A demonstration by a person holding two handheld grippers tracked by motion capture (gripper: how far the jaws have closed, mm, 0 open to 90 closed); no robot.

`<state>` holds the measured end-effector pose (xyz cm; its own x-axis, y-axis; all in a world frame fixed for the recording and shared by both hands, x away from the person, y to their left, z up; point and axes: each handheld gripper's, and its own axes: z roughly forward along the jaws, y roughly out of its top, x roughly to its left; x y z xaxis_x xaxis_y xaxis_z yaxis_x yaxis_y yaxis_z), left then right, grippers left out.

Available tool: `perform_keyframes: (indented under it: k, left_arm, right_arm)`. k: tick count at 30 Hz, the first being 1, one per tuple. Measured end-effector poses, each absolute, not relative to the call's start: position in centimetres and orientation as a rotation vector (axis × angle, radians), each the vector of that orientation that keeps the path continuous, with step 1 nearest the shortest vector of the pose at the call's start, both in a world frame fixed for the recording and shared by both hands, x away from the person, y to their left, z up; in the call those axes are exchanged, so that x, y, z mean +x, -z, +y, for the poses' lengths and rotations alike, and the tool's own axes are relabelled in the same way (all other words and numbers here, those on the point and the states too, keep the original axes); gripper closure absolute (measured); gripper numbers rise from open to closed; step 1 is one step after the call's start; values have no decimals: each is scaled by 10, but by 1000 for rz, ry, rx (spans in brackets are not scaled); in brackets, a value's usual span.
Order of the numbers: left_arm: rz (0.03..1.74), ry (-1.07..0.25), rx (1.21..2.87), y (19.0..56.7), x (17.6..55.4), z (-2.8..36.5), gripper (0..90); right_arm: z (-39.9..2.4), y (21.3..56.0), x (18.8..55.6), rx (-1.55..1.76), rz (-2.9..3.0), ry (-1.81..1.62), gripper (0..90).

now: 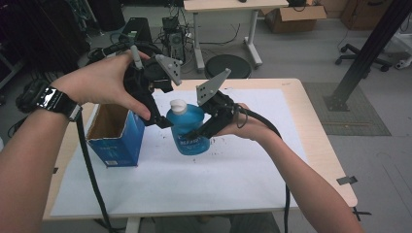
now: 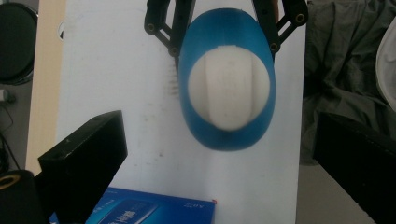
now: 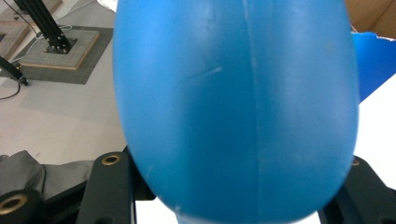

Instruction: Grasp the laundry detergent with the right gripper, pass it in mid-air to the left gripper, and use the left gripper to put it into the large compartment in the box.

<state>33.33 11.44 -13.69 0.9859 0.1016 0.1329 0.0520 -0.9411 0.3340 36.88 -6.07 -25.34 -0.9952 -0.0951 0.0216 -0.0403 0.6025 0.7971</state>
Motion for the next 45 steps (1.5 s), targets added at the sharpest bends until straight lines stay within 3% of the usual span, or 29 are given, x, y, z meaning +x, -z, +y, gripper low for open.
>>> perform_keyframes:
  k: [21,27,45]
  left_arm:
    - [95,-206,2856,154,337,97,102]
    - [96,-195,2871,155,339,93,183]
    - [76,-197,2890,158,337,87,297]
  right_arm:
    - [-55,248,366,132,-2764,1379,428]
    - [-54,250,365,130,-2763,1369,428]
    - [-51,253,365,119,-2775,1358,428]
